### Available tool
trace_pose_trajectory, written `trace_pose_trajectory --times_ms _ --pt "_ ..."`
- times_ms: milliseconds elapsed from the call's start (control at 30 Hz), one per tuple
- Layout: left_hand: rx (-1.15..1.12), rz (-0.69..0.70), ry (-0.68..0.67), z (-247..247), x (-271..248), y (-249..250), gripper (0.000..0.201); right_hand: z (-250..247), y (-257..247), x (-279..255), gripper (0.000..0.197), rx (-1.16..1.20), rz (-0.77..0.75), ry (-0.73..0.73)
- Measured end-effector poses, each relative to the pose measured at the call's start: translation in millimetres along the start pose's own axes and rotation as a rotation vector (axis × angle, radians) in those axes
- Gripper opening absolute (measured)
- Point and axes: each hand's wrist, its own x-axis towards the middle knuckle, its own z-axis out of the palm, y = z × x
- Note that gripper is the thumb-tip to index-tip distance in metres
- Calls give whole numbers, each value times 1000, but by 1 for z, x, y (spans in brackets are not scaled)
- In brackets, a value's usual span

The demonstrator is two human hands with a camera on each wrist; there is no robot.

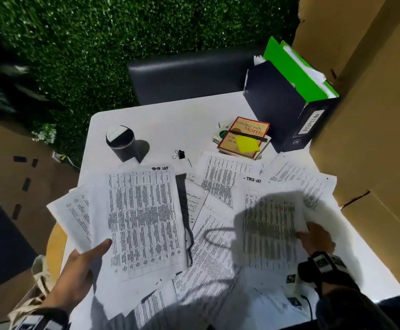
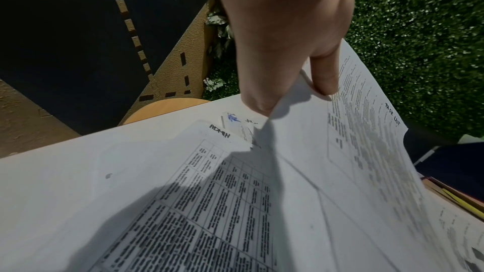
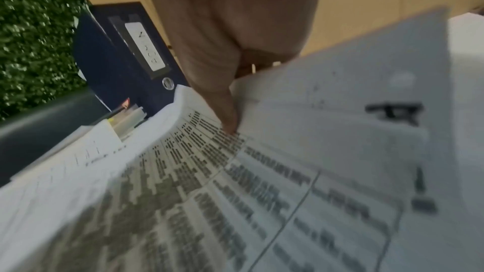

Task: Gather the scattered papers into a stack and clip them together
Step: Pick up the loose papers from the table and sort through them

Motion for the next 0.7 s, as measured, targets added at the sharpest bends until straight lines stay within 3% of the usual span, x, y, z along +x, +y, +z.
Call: trace_pose_trajectory --times_ms 100,167,233,300,400,500,633,700 --pt "98 -63 -99 11 1 7 55 -21 -11 -7 45 271 -154 62" --pt "89 -106 -101 20 4 11 66 -39 -21 -14 27 425 -256 78" --pt "89 -73 -107 27 8 15 56 -56 -34 -25 5 607 -328 49" --pt "38 -66 -106 35 19 15 29 -69 -50 -41 7 774 -394 -15" --pt "39 -112 -152 50 25 16 5 -69 -83 -76 6 937 -464 -177" --pt "126 -99 -194 65 18 19 35 -39 -110 -99 15 927 -496 -295" --pt "22 -190 -286 71 11 19 7 13 -136 -114 39 964 -460 -355" --pt "-68 -225 -332 62 11 17 32 34 -145 -121 39 982 -371 -372"
